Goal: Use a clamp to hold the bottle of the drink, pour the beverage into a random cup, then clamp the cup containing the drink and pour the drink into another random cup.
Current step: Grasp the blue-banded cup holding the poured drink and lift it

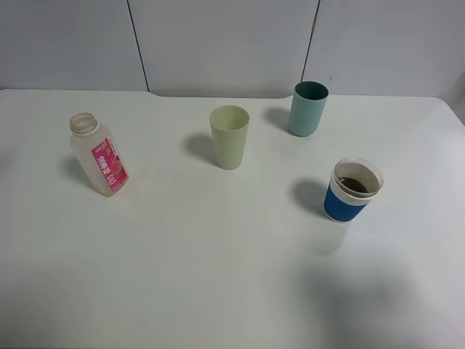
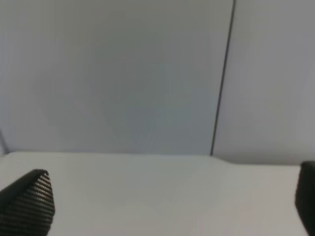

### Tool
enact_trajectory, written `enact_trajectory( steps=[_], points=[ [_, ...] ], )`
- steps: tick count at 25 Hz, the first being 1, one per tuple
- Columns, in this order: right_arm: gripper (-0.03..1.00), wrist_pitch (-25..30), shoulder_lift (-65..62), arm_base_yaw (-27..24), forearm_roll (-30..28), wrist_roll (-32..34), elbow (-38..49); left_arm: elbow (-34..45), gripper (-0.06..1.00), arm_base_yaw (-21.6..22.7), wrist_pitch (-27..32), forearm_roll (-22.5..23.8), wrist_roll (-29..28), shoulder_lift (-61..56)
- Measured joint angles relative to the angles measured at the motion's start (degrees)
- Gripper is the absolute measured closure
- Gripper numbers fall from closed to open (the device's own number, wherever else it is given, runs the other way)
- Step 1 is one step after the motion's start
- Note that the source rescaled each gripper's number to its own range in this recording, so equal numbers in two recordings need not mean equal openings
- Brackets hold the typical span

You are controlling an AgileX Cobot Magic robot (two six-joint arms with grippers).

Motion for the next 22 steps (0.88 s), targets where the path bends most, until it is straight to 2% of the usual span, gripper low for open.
enact_trajectory(
  steps=[7,11,17,22],
  points=[
    [-0.03,0.00,0.00,0.00,0.00,0.00,0.00,-5.22,-0.05,0.00,31.37,0.23,0.03,-17.32],
    [-0.03,0.00,0.00,0.00,0.00,0.00,0.00,-5.31,-0.05,0.00,44.78,0.23,0.11,-24.96],
    [-0.03,0.00,0.00,0.00,0.00,0.00,0.00,-5.36,-0.05,0.00,58.48,-0.50,0.11,-34.45],
    [-0.03,0.00,0.00,0.00,0.00,0.00,0.00,-5.36,-0.05,0.00,65.23,-2.29,0.06,-38.91]
  ],
)
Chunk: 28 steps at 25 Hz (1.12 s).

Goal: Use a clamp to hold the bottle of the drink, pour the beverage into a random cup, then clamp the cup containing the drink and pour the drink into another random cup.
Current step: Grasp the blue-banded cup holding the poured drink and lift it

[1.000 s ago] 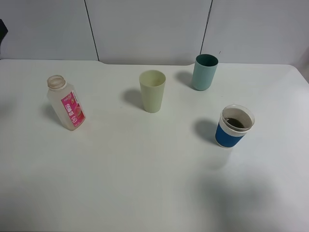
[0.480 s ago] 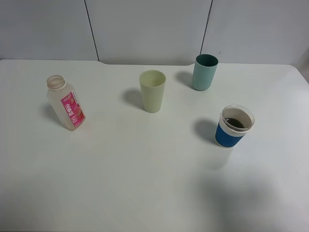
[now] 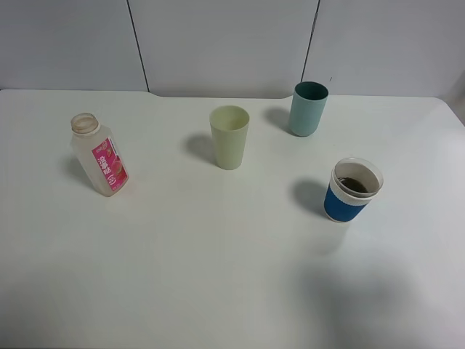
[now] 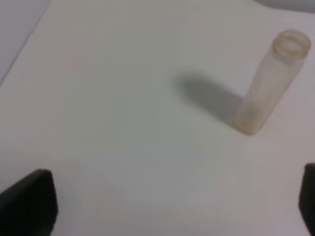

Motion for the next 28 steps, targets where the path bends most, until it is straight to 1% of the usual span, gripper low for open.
enact_trajectory(
  steps=[5,10,14,22,28],
  points=[
    [-0.03,0.00,0.00,0.00,0.00,0.00,0.00,-0.06,-0.05,0.00,4.54,-0.54,0.00,-3.09],
    [-0.03,0.00,0.00,0.00,0.00,0.00,0.00,-0.63,-0.05,0.00,7.96,-0.78,0.00,-3.32],
    [-0.03,0.00,0.00,0.00,0.00,0.00,0.00,-0.63,-0.05,0.00,8.02,-1.19,0.00,-3.32],
    [-0.03,0.00,0.00,0.00,0.00,0.00,0.00,1.52,-0.05,0.00,6.20,-0.82,2.33,-3.32],
    [-0.03,0.00,0.00,0.00,0.00,0.00,0.00,1.52,-0.05,-0.06,5.91,-0.76,2.09,-3.32]
  ],
)
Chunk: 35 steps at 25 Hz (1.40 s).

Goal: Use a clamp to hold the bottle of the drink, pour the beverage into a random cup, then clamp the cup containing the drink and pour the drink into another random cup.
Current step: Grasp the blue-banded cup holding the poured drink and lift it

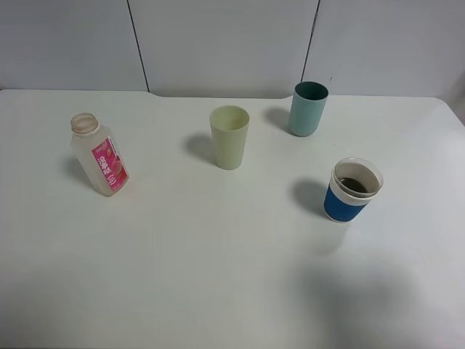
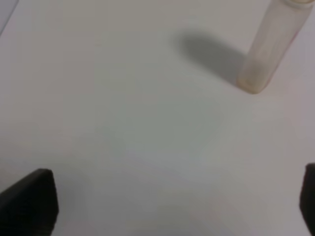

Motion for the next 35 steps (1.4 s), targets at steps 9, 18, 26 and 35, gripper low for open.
enact_trajectory(
  steps=[9,18,26,35],
  points=[
    [-0.03,0.00,0.00,0.00,0.00,0.00,0.00,0.07,-0.05,0.00,-1.10,0.07,0.00,0.00],
    [-0.03,0.00,0.00,0.00,0.00,0.00,0.00,0.61,-0.05,0.00,-7.33,0.33,0.10,0.00],
    [-0.03,0.00,0.00,0.00,0.00,0.00,0.00,1.32,-0.05,0.00,-8.04,0.33,0.25,0.00],
    [-0.03,0.00,0.00,0.00,0.00,0.00,0.00,1.32,-0.05,0.00,-8.04,0.33,0.25,0.00]
  ],
)
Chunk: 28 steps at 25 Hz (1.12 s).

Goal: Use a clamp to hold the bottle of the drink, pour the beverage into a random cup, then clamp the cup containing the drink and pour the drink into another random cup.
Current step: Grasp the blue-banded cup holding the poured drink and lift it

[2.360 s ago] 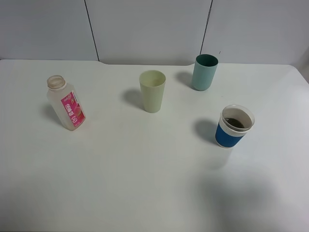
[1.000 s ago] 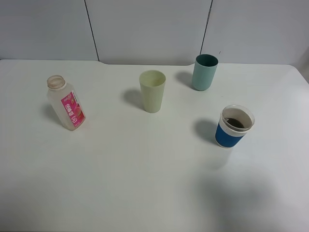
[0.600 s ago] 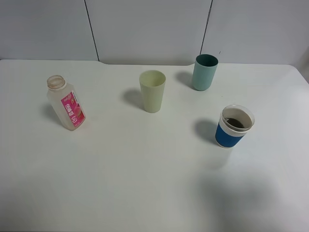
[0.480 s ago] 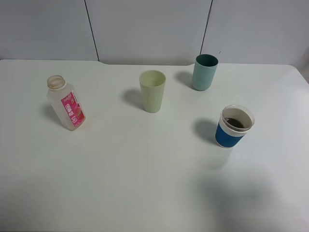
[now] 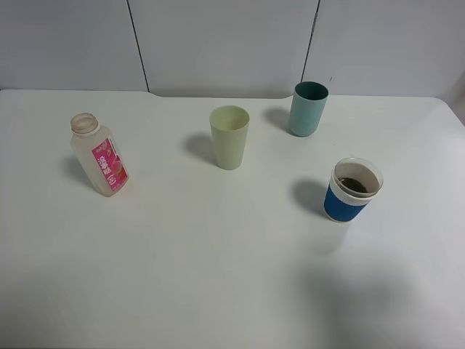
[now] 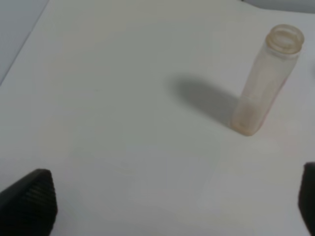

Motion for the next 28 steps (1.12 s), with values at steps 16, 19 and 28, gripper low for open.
enact_trajectory(
  steps=[16,19,28],
  points=[
    [-0.03,0.00,0.00,0.00,0.00,0.00,0.00,0.00,-0.05,0.00,-0.04,0.00,0.00,0.00],
    [-0.03,0.00,0.00,0.00,0.00,0.00,0.00,0.00,-0.05,0.00,-0.04,0.00,0.00,0.00],
    [-0.03,0.00,0.85,0.00,0.08,0.00,-0.09,0.00,-0.05,0.00,-0.04,0.00,0.00,0.00]
  ],
)
